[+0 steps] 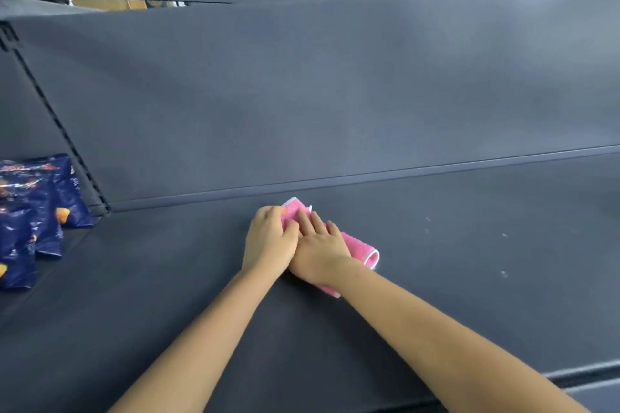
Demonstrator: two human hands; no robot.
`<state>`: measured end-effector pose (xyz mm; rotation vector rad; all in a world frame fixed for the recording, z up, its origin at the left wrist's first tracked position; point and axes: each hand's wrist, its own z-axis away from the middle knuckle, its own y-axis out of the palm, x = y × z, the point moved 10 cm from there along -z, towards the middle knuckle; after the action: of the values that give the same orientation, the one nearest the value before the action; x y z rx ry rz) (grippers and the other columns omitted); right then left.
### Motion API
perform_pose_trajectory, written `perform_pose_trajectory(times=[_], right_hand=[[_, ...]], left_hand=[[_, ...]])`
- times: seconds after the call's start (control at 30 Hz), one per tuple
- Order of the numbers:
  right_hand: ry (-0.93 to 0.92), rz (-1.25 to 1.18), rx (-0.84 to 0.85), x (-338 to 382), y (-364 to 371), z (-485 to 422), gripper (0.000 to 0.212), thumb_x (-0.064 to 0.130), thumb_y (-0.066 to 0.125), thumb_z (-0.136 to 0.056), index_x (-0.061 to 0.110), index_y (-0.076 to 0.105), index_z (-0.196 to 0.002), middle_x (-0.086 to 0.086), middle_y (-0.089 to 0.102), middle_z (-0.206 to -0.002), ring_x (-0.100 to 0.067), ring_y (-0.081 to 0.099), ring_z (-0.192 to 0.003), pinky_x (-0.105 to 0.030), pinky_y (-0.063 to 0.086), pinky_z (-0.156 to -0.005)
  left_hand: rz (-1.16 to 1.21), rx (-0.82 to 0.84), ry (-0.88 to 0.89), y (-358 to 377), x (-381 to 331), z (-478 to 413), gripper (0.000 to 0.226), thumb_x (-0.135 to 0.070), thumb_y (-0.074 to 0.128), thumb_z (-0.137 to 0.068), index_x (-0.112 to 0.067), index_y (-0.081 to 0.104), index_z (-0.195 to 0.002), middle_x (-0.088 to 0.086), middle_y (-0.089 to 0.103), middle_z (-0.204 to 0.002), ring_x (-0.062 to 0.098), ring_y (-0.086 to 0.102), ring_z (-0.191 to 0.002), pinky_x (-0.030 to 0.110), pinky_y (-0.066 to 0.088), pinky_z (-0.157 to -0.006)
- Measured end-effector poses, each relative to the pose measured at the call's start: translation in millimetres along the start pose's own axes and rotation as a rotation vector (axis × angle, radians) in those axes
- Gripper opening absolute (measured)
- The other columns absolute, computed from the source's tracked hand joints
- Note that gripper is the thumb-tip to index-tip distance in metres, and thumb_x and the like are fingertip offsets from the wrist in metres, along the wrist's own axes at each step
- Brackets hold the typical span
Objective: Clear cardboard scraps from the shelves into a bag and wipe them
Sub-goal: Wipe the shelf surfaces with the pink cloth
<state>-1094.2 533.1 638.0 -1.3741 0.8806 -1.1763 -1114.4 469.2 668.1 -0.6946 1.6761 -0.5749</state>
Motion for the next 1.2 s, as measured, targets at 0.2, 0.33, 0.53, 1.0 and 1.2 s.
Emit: perform_pose_trajectory(times=[0.2,0.33,0.53,1.0,1.2], right_hand=[[0.142,-0.656,0.033,-3.1,-28.4,14.2,0.024,0.000,0.037,-0.091,-0.004,0.057,-0.104,-0.018,0.060,-0.098,-0.030,0.050,-0.098,-0.028,0.043,-0.079],[0.339,-0.633,-0.250,-68.4,-55.5,32.6,0.038,-0.009,0.035,-0.084,-0.010,0.061,-0.111,-0.020,0.060,-0.124,-0.034,0.053,-0.117,-0.036,0.042,-0.097],[0.475,-0.590,-0.379,-112.4,-53.2,44.8,0.035,-0.004,0.040,-0.083,-0.005,0.061,-0.111,-0.019,0.062,-0.120,-0.035,0.056,-0.113,-0.038,0.046,-0.095],[0.290,-0.317,-0.211,-36.7,-28.4,-16.7,0.041,0.016,0.041,-0.092,0.011,0.047,-0.132,-0.009,0.043,-0.142,-0.029,0.036,-0.131,-0.034,0.031,-0.105],[0.250,-0.259,-0.286,-31.7,-24.1,-16.1,0.041,0.023,0.033,-0.098,0.010,0.043,-0.135,-0.012,0.030,-0.151,-0.028,0.020,-0.141,-0.033,0.017,-0.113]], left_hand=[[-0.239,0.344,0.007,8.8,3.3,-8.5,0.033,-0.032,0.029,-0.098,-0.016,0.057,-0.101,0.009,0.059,-0.115,0.028,0.047,-0.119,0.035,0.031,-0.094],[-0.627,0.351,0.154,35.9,-3.8,7.7,0.064,-0.040,0.022,-0.098,0.000,0.014,-0.147,0.014,0.015,-0.156,0.028,0.010,-0.145,0.042,0.005,-0.117],[-0.560,0.426,0.419,81.8,-62.7,64.9,0.070,-0.043,0.025,-0.096,-0.003,0.003,-0.149,0.013,0.002,-0.158,0.027,-0.004,-0.146,0.046,-0.006,-0.119],[-0.694,0.447,0.373,7.0,27.6,78.6,0.074,-0.054,0.019,-0.094,-0.010,-0.004,-0.150,0.006,-0.011,-0.159,0.019,-0.018,-0.145,0.038,-0.016,-0.115],[-0.707,0.411,0.172,-22.7,71.1,20.9,0.068,-0.050,0.018,-0.096,-0.012,0.002,-0.150,0.008,-0.007,-0.159,0.023,-0.012,-0.146,0.043,-0.007,-0.118]])
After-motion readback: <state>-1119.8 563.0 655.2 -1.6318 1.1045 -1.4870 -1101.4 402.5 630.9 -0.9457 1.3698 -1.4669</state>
